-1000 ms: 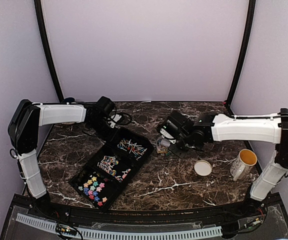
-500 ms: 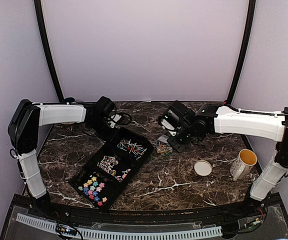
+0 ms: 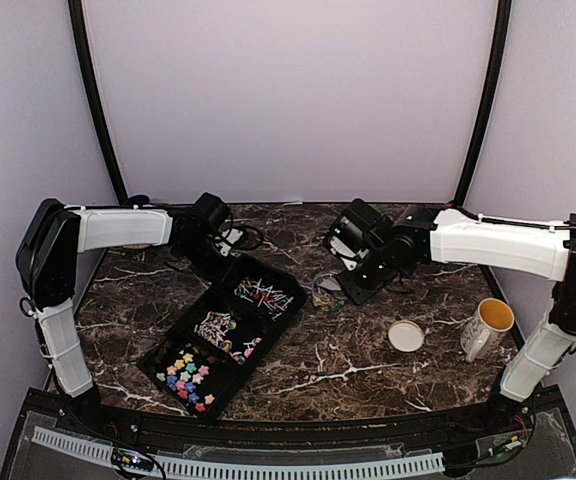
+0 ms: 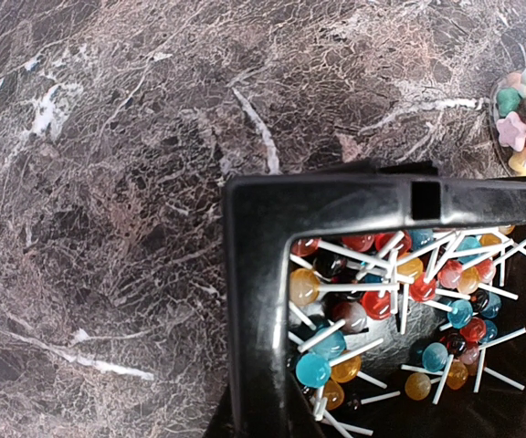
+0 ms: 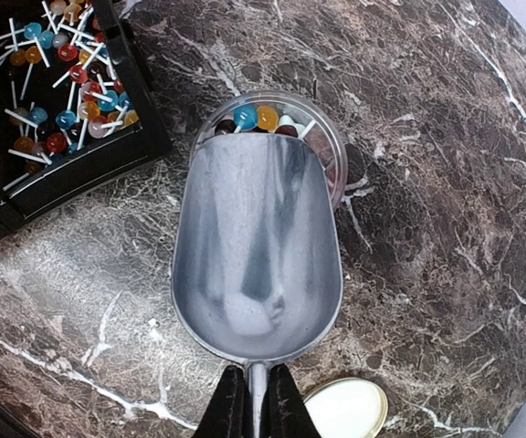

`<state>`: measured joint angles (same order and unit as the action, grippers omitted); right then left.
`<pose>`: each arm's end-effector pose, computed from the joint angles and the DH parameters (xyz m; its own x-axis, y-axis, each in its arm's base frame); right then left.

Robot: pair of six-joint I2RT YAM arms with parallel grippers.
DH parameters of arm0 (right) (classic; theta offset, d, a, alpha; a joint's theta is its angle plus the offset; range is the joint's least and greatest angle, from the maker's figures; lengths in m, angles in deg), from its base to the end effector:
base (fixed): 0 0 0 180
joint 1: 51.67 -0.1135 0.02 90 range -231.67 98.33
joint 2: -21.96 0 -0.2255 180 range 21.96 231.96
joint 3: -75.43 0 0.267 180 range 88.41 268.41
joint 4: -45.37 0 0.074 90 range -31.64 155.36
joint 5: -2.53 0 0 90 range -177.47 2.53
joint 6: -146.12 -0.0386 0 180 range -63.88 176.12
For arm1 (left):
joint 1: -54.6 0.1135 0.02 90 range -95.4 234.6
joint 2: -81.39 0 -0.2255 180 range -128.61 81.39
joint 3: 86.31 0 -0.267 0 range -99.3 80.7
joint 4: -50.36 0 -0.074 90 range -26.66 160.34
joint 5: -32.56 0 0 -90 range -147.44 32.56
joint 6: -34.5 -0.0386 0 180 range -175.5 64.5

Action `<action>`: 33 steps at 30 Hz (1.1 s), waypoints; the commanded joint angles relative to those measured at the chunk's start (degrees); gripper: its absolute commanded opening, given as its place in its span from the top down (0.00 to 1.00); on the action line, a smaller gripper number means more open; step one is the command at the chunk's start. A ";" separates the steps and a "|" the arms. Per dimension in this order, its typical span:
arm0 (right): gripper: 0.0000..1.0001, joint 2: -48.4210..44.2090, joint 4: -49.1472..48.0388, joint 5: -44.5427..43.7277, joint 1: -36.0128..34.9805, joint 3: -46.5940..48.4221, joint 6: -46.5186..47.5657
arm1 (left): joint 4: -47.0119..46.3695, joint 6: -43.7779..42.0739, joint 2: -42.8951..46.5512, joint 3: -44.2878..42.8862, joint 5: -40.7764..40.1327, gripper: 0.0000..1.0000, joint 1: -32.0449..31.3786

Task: Pack the candies
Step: Place the fake candies in the packing bottle, then place the storage box at the center of the board.

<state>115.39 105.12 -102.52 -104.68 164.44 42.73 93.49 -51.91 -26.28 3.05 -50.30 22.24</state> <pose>0.2175 0.2721 0.2179 -0.6897 -0.5439 -0.4780 -0.5587 0.8196 -0.1265 0.3350 -0.2179 0.1528 -0.7678 0.4130 -0.4899 0.5363 0.8325 -0.1388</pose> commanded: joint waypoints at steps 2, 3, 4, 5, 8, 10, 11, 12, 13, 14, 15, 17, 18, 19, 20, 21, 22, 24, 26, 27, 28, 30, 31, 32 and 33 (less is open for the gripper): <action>1.00 -0.84 -1.38 0.70 1.52 0.11 -4.18 | 0.34 0.27 3.53 -1.63 0.55 1.00 0.02; 1.00 -0.40 -1.00 0.27 1.71 0.50 -4.67 | 0.29 0.27 3.53 -1.67 0.52 1.00 0.02; 1.00 0.03 -0.79 0.02 1.81 0.91 -5.24 | 0.31 0.27 3.53 -1.63 0.55 1.00 0.07; 1.00 0.29 -0.92 -0.13 1.92 0.96 -5.64 | 0.33 0.27 3.53 -1.63 0.56 1.00 0.02; 1.00 0.75 -1.49 0.49 2.25 1.11 -6.48 | 0.30 0.27 3.51 -1.64 0.47 1.00 0.02; 1.00 1.75 -1.08 0.93 2.38 1.54 -7.09 | 0.30 0.27 3.55 -1.66 0.42 1.00 0.04; 1.00 2.21 -0.49 0.95 2.53 1.84 -7.35 | 0.34 0.27 3.53 -1.68 0.42 1.00 0.02; 1.00 2.74 -0.19 1.02 2.54 2.18 -7.59 | 0.27 0.27 3.53 -1.66 0.43 1.00 0.03; 1.00 3.18 0.16 1.18 2.56 2.51 -7.71 | 0.26 0.32 3.53 -1.63 0.49 1.00 0.02; 1.00 3.69 0.36 1.44 2.61 2.88 -7.93 | 0.26 0.34 3.53 -1.64 0.51 1.00 0.02; 1.00 4.15 0.66 1.57 2.65 3.27 -8.03 | 0.30 0.36 3.59 -1.63 0.51 1.00 0.06; 1.00 4.76 1.14 1.56 2.65 3.91 -8.06 | 0.32 0.28 3.68 -1.66 0.51 1.00 0.02; 1.00 4.91 1.41 1.48 2.65 4.29 -8.06 | 0.32 0.27 3.77 -1.69 0.43 1.00 0.04; 1.00 4.80 1.55 1.26 2.65 4.58 -8.06 | 0.30 0.27 3.85 -1.65 0.36 1.00 0.02; 1.00 4.31 1.45 0.73 2.65 4.79 -8.06 | 0.29 0.27 3.88 -1.57 0.27 1.00 0.02; 1.00 3.59 1.25 0.23 2.63 4.98 -8.04 | 0.27 0.27 3.92 -1.54 0.27 1.00 0.03; 1.00 2.68 0.97 -0.14 2.65 5.11 -7.88 | 0.29 0.27 3.95 -1.54 0.25 1.00 0.04; 1.00 0.81 0.91 -0.75 2.65 5.83 -7.52 | 0.20 0.27 3.92 -1.51 0.25 1.00 0.02; 1.00 -0.59 1.21 -1.29 2.65 6.67 -7.02 | 0.11 0.27 3.88 -1.55 0.25 1.00 0.02; 1.00 -1.28 1.08 -1.56 2.65 6.75 -6.79 | 0.15 0.19 3.88 -1.59 0.29 1.00 0.02; 1.00 -1.59 0.91 -1.99 2.65 6.70 -6.49 | 0.17 0.11 3.88 -1.55 0.21 1.00 0.02; 1.00 -4.12 0.35 -3.13 2.74 6.03 -5.96 | 0.34 -0.19 3.88 -1.59 -0.24 1.00 0.02; 1.00 -5.11 -0.10 -3.82 2.78 5.60 -5.75 | 0.31 -0.47 3.88 -1.59 -0.53 1.00 0.08; 1.00 -6.09 -0.59 -4.46 2.93 4.96 -5.65 | 0.31 -0.70 3.88 -1.59 -0.90 1.00 0.10; 1.00 -6.98 -1.33 -5.18 3.04 4.16 -5.31 | 0.29 -0.96 3.84 -1.59 -1.15 1.00 0.10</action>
<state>113.25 106.61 -103.98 -102.48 168.77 36.35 93.65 -51.95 -26.28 3.05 -50.78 22.24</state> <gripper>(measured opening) 0.081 0.100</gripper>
